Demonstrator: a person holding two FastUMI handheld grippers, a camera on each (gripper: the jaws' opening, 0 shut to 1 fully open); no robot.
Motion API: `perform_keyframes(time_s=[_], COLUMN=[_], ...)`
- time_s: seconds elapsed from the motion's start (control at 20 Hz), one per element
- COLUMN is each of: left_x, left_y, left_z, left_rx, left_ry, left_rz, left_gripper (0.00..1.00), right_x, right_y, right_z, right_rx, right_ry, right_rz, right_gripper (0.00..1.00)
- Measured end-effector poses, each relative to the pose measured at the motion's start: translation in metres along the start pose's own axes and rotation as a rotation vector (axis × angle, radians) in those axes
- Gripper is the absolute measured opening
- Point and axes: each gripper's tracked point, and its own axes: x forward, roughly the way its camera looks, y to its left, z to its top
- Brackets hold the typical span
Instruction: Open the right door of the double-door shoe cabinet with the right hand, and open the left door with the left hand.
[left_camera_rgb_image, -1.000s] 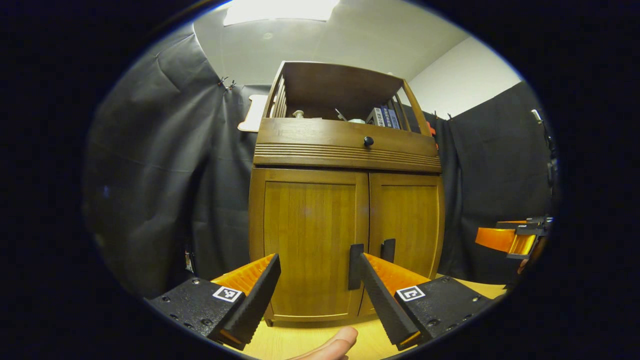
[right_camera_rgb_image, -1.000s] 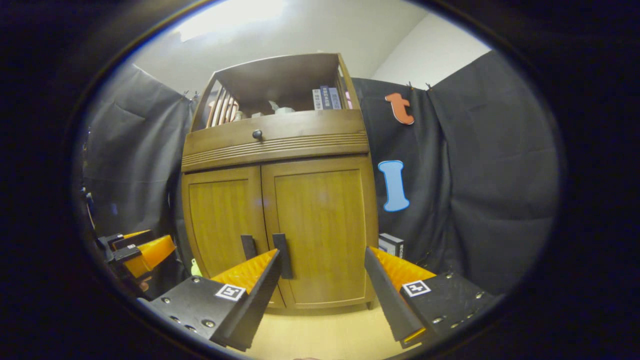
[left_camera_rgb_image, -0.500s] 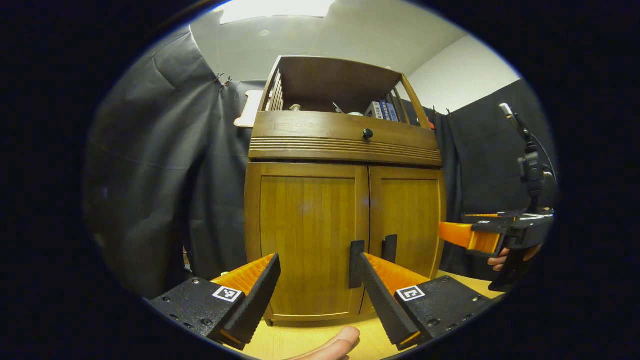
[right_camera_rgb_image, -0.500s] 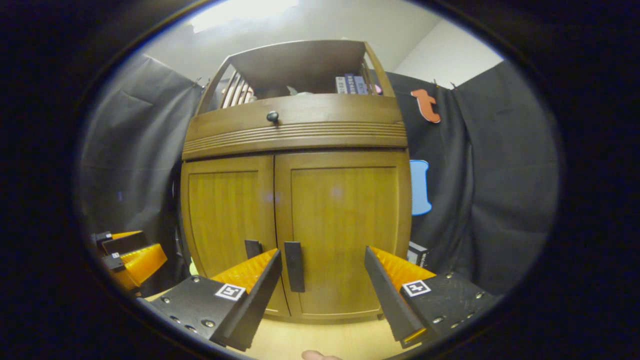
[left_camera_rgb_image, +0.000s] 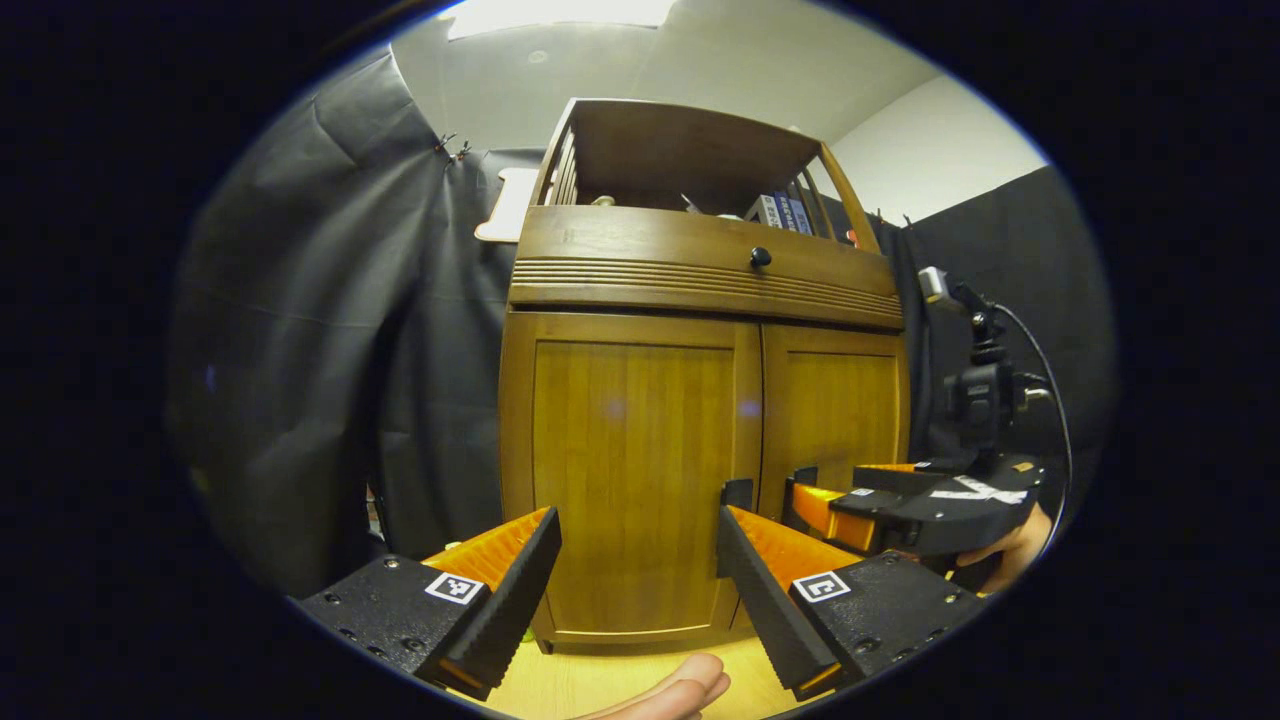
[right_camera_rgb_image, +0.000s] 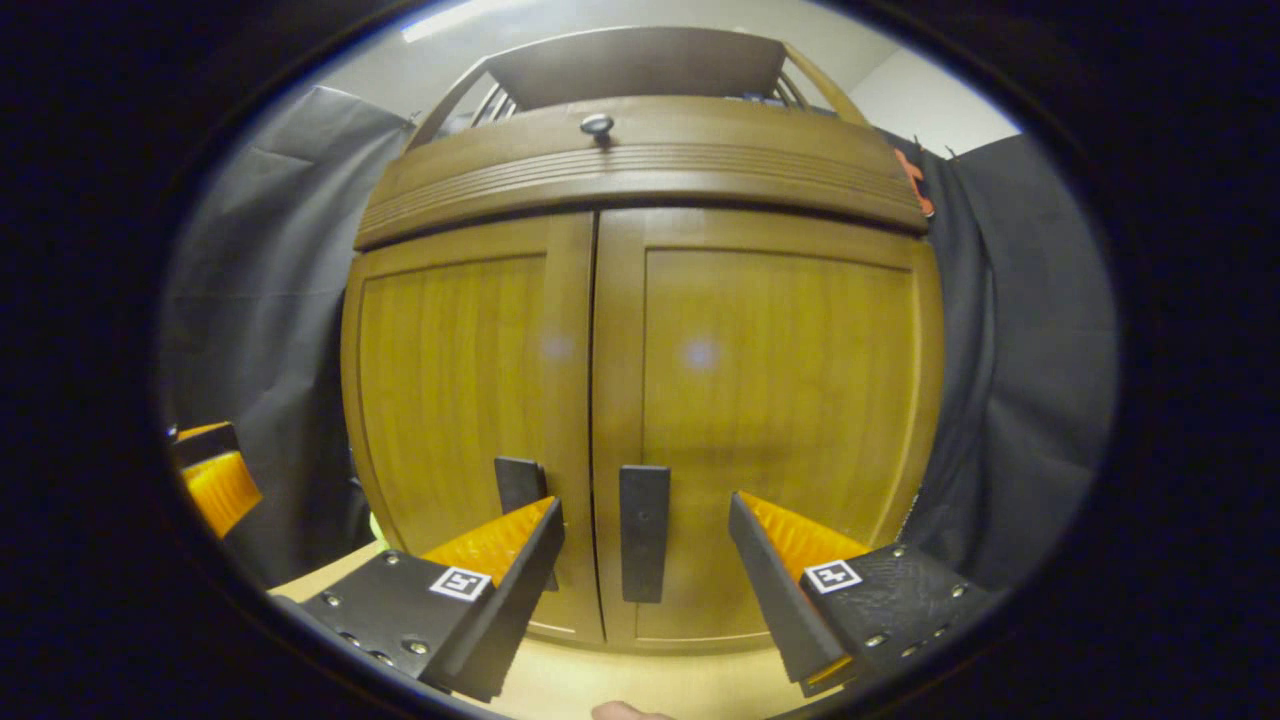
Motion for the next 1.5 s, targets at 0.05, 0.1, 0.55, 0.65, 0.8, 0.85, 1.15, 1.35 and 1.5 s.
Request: perform_keyframes(time_s=[0.05, 0.1, 0.55, 0.65, 0.8, 0.85, 1.15, 1.35, 1.5], left_x=[0.002, 0.002, 0.007, 0.008, 0.009, 0.011, 0.009, 0.006, 0.006], left_y=[0.001, 0.002, 0.015, 0.016, 0.019, 0.02, 0.025, 0.018, 0.016], left_z=[0.0, -0.001, 0.001, -0.001, -0.002, -0.002, 0.003, 0.005, 0.005], left_rx=[-0.001, -0.001, -0.021, -0.019, -0.02, -0.02, -0.031, -0.027, -0.026], left_ry=[0.003, 0.005, 0.013, 0.014, 0.014, 0.015, -0.005, -0.016, -0.019], left_rz=[0.001, 0.001, 0.024, 0.028, 0.032, 0.034, 0.058, 0.025, 0.017], left_gripper=[0.94, 0.96, 0.94, 0.94, 0.94, 0.95, 0.95, 0.92, 0.92], right_x=[0.006, 0.013, 0.049, 0.042, 0.036, 0.035, 0.024, 0.005, -0.008], right_y=[0.004, 0.001, -0.002, -0.002, -0.001, -0.001, 0.002, -0.002, -0.005], right_z=[-0.004, -0.009, -0.035, -0.037, -0.033, -0.032, -0.022, -0.021, -0.023], right_rx=[0.008, 0.012, 0.045, 0.035, 0.014, 0.016, 0.026, 0.035, 0.061], right_ry=[0.003, 0.013, 0.075, 0.061, 0.041, 0.037, 0.027, 0.016, 0.023], right_rz=[-0.002, -0.014, -0.005, 0.008, 0.011, 0.016, 0.082, 0.113, 0.137], right_gripper=[0.94, 0.94, 0.55, 0.33, 0.29, 0.29, 0.29, 0.29, 0.29])
